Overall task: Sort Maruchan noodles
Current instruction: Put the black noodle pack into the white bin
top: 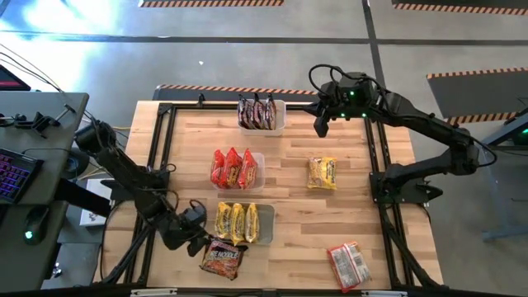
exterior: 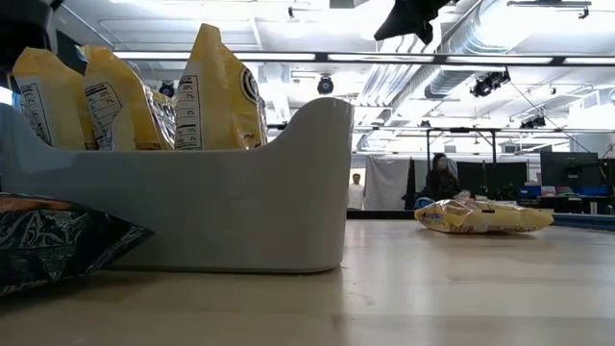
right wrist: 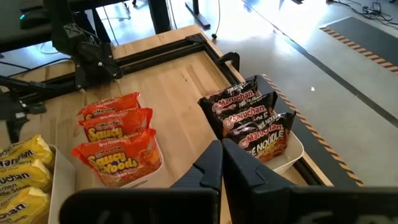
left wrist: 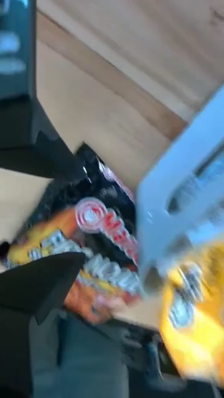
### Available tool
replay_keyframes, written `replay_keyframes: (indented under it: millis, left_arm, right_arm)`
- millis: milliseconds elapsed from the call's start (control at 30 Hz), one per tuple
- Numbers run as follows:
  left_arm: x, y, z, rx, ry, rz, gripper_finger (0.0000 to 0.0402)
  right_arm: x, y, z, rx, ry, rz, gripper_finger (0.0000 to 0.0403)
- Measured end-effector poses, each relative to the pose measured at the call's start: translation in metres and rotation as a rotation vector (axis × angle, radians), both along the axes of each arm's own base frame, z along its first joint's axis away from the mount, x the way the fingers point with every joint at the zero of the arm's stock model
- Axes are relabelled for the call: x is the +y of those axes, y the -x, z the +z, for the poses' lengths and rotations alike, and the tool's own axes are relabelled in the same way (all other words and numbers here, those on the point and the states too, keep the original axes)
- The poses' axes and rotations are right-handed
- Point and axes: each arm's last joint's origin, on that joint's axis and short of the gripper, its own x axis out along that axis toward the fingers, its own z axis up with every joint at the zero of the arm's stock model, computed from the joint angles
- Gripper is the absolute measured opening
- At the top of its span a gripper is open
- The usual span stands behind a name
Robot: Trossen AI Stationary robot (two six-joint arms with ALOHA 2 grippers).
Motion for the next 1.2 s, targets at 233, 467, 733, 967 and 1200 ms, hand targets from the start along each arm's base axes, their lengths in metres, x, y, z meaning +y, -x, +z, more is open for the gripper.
replay_keyframes:
  millis: [233, 467, 733, 967, 1200]
  left_arm:
    - [-0.008, -0.009, -0.020, 0.031, -0.022, -0.024, 0.0226]
    - [-0.019, -0.017, -0.036, 0.004, -0.001, -0.038, 0.0223]
    - [-0.029, -0.021, -0.046, -0.003, 0.053, -0.049, 0.0159]
    - [-0.039, -0.017, -0.042, -0.065, 0.088, -0.106, 0.0014]
    - [-0.055, -0.017, -0.021, -0.109, 0.176, -0.127, 0.0001]
  right_arm:
    - [0.000, 0.000, -0.001, 0.004, -0.024, -0.008, 0.0000]
    - [0.000, 0.000, -0.001, 0.005, -0.025, -0.007, 0.0000]
    - [0.001, 0.000, -0.002, 0.008, -0.027, -0.007, 0.0000]
    - [0.001, 0.000, -0.002, 0.010, -0.025, -0.006, 0.0000]
    - [0.001, 0.000, -0.002, 0.006, -0.031, 0.012, 0.0000]
